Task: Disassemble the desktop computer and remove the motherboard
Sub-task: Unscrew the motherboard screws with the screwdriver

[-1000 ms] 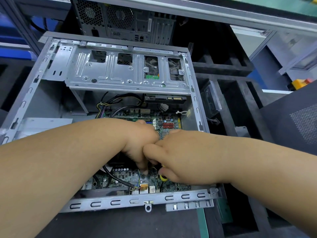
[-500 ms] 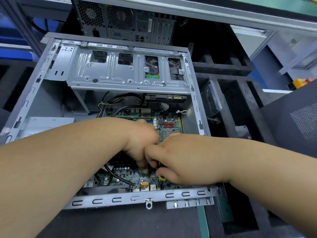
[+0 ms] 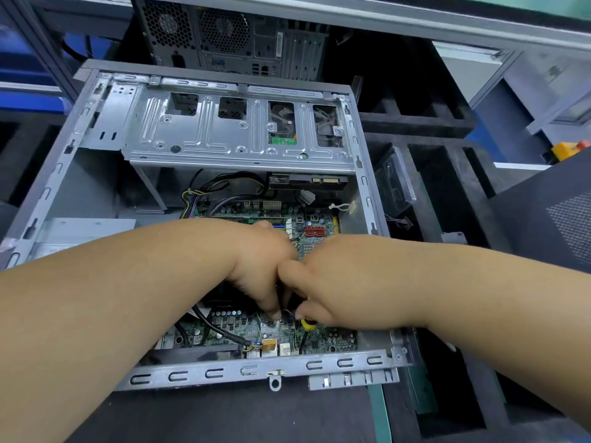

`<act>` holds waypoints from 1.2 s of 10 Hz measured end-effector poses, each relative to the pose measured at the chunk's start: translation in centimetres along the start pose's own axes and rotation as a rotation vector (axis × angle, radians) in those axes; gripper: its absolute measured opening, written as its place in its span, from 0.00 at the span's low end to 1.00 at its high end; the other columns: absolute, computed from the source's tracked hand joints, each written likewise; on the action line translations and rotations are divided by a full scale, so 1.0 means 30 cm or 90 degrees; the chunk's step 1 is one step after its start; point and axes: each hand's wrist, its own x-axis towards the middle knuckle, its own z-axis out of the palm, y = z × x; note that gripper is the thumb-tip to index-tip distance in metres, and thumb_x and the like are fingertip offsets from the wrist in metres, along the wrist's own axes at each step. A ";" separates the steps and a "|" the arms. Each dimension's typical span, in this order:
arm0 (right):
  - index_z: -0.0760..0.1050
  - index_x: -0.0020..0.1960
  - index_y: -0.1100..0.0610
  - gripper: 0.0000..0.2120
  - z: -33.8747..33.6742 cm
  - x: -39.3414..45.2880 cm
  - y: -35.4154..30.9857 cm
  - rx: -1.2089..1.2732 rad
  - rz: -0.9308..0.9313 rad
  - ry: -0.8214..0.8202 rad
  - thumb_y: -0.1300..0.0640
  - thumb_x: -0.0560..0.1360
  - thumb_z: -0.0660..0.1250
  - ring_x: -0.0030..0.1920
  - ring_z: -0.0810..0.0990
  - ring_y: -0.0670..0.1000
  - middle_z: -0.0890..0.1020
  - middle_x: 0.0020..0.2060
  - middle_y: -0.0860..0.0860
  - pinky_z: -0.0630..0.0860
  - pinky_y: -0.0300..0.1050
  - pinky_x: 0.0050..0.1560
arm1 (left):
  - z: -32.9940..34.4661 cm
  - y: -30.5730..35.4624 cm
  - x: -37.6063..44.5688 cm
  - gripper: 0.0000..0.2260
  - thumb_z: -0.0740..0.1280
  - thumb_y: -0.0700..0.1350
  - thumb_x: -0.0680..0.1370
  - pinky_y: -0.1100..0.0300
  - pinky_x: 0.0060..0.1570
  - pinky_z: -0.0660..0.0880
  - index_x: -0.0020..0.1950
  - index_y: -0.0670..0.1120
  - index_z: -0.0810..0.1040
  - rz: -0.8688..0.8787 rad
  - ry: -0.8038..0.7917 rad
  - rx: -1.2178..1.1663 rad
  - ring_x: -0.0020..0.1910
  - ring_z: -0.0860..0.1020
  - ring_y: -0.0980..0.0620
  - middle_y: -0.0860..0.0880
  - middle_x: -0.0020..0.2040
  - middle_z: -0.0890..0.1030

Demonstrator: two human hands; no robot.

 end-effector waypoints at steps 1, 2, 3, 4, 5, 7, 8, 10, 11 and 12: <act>0.73 0.40 0.48 0.14 0.025 -0.039 -0.029 0.161 0.002 -0.047 0.47 0.61 0.75 0.24 0.60 0.42 0.65 0.25 0.43 0.55 0.34 0.23 | 0.000 0.002 0.001 0.19 0.70 0.63 0.70 0.54 0.61 0.64 0.56 0.54 0.79 0.018 -0.011 0.040 0.59 0.69 0.50 0.54 0.54 0.79; 0.76 0.48 0.48 0.09 -0.006 -0.040 -0.046 0.230 0.039 -0.117 0.50 0.68 0.70 0.38 0.77 0.50 0.79 0.38 0.45 0.74 0.50 0.38 | 0.001 0.003 0.009 0.20 0.70 0.63 0.70 0.54 0.61 0.65 0.57 0.53 0.78 0.016 -0.020 0.060 0.58 0.69 0.51 0.55 0.54 0.79; 0.77 0.49 0.49 0.09 -0.015 -0.039 -0.063 0.217 0.047 -0.101 0.52 0.69 0.70 0.39 0.76 0.50 0.78 0.39 0.45 0.74 0.49 0.40 | -0.001 0.006 0.006 0.19 0.71 0.61 0.70 0.53 0.60 0.67 0.56 0.52 0.78 0.018 -0.020 0.070 0.57 0.69 0.51 0.54 0.52 0.78; 0.76 0.39 0.47 0.13 -0.037 -0.036 -0.072 0.142 0.051 -0.065 0.45 0.61 0.76 0.23 0.53 0.42 0.57 0.24 0.42 0.51 0.34 0.24 | -0.003 0.000 0.004 0.19 0.71 0.61 0.70 0.55 0.57 0.65 0.56 0.53 0.78 0.019 -0.030 0.038 0.57 0.67 0.51 0.55 0.54 0.78; 0.73 0.35 0.47 0.14 -0.048 -0.030 -0.058 0.094 0.040 -0.062 0.45 0.58 0.77 0.25 0.44 0.40 0.47 0.27 0.43 0.42 0.35 0.24 | -0.004 0.000 0.004 0.20 0.70 0.61 0.70 0.51 0.61 0.65 0.56 0.53 0.78 0.020 -0.028 0.052 0.58 0.67 0.50 0.54 0.54 0.78; 0.74 0.47 0.54 0.11 -0.086 -0.044 -0.068 0.251 0.050 -0.127 0.56 0.67 0.71 0.42 0.76 0.53 0.77 0.40 0.47 0.72 0.51 0.46 | -0.001 0.001 0.004 0.19 0.70 0.63 0.70 0.53 0.61 0.65 0.55 0.54 0.78 0.025 -0.010 0.054 0.59 0.68 0.51 0.55 0.53 0.78; 0.64 0.47 0.49 0.09 -0.120 -0.045 -0.053 0.224 0.011 -0.187 0.46 0.75 0.61 0.45 0.75 0.53 0.74 0.41 0.45 0.69 0.52 0.58 | 0.001 0.001 0.006 0.19 0.71 0.62 0.69 0.52 0.62 0.65 0.56 0.54 0.78 0.019 -0.016 0.051 0.59 0.69 0.50 0.55 0.53 0.78; 0.64 0.49 0.48 0.07 -0.126 -0.031 -0.047 0.201 0.045 -0.215 0.45 0.79 0.57 0.42 0.74 0.54 0.76 0.41 0.45 0.72 0.53 0.57 | 0.001 -0.002 0.006 0.18 0.71 0.61 0.69 0.52 0.62 0.64 0.54 0.54 0.78 0.015 -0.011 0.023 0.58 0.68 0.50 0.55 0.52 0.79; 0.69 0.50 0.49 0.06 -0.138 -0.027 -0.041 0.294 0.040 -0.205 0.51 0.75 0.64 0.47 0.75 0.53 0.74 0.45 0.43 0.72 0.52 0.56 | 0.004 -0.007 0.004 0.17 0.72 0.61 0.70 0.53 0.63 0.63 0.54 0.54 0.78 0.021 0.000 0.008 0.59 0.68 0.51 0.55 0.51 0.79; 0.73 0.52 0.52 0.08 -0.139 -0.033 -0.042 0.307 0.035 -0.218 0.56 0.73 0.65 0.49 0.74 0.52 0.69 0.46 0.43 0.71 0.53 0.56 | 0.012 -0.010 0.006 0.18 0.72 0.62 0.68 0.59 0.57 0.63 0.53 0.56 0.79 0.007 0.013 -0.012 0.57 0.68 0.51 0.56 0.50 0.79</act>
